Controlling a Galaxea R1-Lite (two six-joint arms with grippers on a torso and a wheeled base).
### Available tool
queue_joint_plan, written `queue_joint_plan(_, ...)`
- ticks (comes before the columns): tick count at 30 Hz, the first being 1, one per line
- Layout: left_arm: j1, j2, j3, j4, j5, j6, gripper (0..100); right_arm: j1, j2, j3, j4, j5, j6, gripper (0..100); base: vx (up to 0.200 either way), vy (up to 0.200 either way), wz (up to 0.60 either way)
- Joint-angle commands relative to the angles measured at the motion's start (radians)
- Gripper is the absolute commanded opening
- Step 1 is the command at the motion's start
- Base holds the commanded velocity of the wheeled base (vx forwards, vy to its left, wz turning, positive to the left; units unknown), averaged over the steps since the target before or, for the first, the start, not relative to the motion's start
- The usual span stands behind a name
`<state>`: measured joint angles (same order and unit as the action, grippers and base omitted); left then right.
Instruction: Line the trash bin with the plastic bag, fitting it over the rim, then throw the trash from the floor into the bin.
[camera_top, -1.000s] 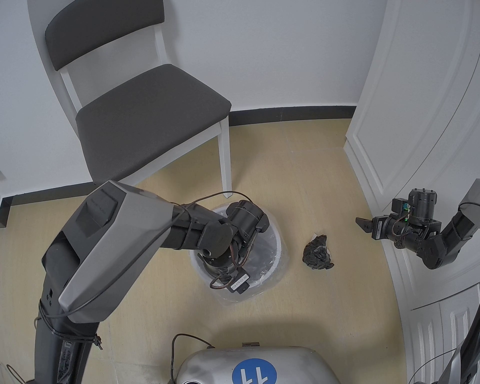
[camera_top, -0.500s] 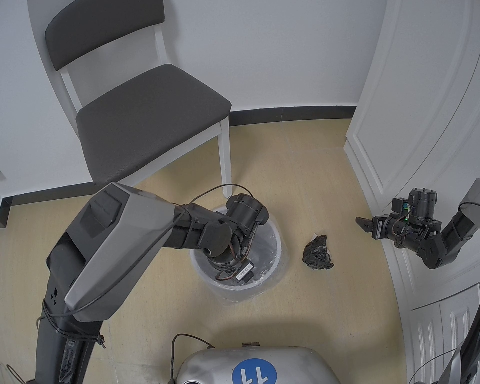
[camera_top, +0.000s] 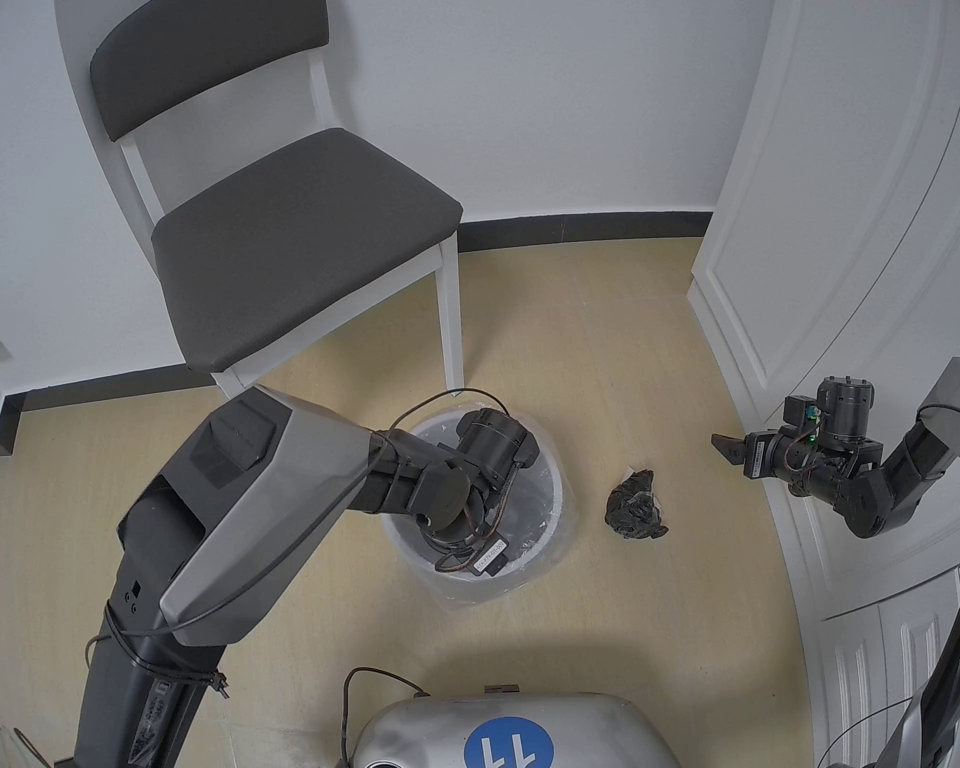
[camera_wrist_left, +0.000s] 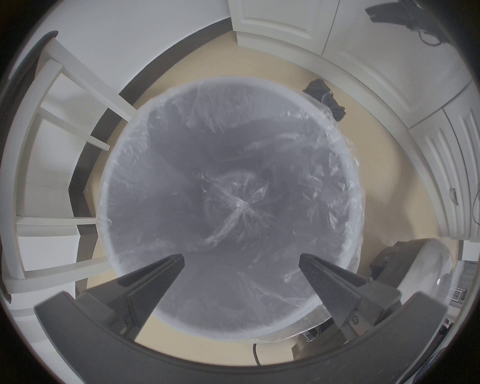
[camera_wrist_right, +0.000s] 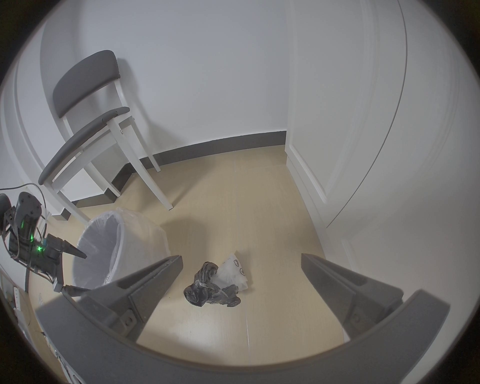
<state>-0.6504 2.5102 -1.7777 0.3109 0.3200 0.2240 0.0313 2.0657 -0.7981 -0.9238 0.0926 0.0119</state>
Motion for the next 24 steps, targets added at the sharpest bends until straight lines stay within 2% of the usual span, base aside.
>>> queue_joint_plan(1,-0.017,-0.021,0.035,-0.003,-0.002,-0.002,100,0.001,0.002,-0.001,0.000,0.001,0.000,100,0.000,0.000,0.00)
queue_joint_plan(5,-0.041,-0.054,0.101,-0.012,-0.007,-0.003,100,0.001,0.002,0.000,0.000,0.004,0.000,100,0.000,0.000,0.00)
queue_joint_plan(15,-0.040,-0.113,0.130,-0.012,-0.006,-0.037,100,0.001,-0.003,0.002,-0.001,0.009,0.000,100,0.000,0.000,0.00)
queue_joint_plan(20,-0.061,-0.188,0.238,-0.021,-0.013,-0.037,100,0.001,-0.003,0.002,-0.001,0.009,0.000,100,0.000,0.000,0.00)
queue_joint_plan(24,-0.066,-0.229,0.320,-0.101,-0.015,-0.038,100,0.001,-0.001,0.002,-0.003,0.010,0.000,100,0.000,0.000,0.00)
